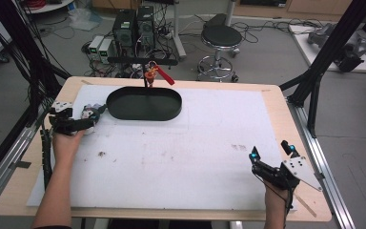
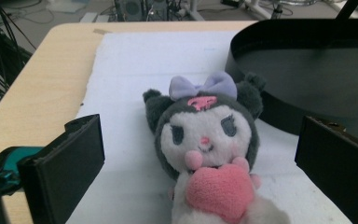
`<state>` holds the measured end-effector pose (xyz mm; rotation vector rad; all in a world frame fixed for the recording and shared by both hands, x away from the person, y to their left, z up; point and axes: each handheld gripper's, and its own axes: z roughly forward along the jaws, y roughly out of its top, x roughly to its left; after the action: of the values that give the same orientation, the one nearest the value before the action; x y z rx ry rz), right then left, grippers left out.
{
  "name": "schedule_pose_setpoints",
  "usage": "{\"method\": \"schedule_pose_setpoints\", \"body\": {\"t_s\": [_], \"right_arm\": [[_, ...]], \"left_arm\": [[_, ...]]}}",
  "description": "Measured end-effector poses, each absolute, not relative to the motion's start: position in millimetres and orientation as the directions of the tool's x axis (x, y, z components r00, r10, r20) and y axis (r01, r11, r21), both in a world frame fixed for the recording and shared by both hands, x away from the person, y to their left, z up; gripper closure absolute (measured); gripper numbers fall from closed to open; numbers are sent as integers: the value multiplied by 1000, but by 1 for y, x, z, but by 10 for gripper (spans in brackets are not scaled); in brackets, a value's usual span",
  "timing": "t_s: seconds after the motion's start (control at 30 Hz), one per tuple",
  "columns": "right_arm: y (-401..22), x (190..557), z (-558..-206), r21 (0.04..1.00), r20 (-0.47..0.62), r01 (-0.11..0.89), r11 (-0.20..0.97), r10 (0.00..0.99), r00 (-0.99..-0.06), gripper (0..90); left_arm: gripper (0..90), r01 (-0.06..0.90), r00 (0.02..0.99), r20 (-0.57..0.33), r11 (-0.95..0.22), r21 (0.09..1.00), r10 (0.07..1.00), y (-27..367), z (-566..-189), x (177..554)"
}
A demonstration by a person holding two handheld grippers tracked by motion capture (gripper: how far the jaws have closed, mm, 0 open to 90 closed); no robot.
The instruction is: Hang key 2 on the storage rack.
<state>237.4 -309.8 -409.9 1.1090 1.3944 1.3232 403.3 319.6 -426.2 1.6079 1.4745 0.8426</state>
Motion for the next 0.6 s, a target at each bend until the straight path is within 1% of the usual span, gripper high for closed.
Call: {"method": "schedule_pose_setpoints", "body": {"t_s": [0.3,0.53,0.57,0.6], "right_arm": [[-309,239,-411,999,-31,31,38,978,-204,25],[-309,239,-411,999,-34,33,41,979,-203,25],[-309,238,-412,999,-29,36,37,979,-202,25],[-309,239,-412,999,-32,32,40,979,-202,24]], "left_arm": [[17,526,113,-25,-39,850,993,320,-436,409],[29,565,123,-38,-39,824,992,320,-443,411],[34,566,124,-39,-38,824,991,320,-443,411],[58,566,127,-40,-39,823,991,320,-443,412]]}}
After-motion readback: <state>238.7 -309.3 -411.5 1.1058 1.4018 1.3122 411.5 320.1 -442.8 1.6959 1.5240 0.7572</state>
